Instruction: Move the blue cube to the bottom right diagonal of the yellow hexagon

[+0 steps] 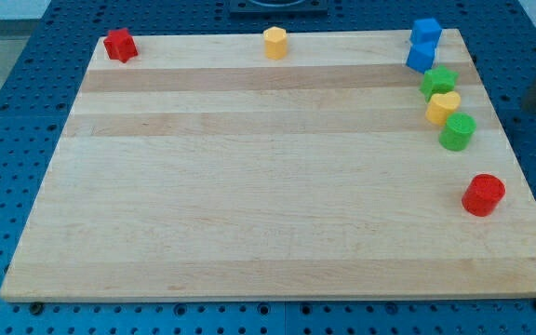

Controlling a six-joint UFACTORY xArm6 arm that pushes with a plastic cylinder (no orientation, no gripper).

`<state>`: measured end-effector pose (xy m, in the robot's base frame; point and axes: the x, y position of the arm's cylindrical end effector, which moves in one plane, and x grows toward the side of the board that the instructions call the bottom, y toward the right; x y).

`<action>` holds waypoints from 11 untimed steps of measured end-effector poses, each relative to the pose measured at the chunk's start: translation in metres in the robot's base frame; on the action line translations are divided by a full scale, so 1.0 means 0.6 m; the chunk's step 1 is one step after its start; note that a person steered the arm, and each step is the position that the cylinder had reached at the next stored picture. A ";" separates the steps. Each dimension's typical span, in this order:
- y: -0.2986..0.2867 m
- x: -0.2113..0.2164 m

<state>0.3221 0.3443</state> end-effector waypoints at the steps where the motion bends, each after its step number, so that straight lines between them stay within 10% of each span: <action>1: -0.003 -0.218; 5: -0.238 -0.201; 8: -0.434 -0.015; 11: -0.320 -0.035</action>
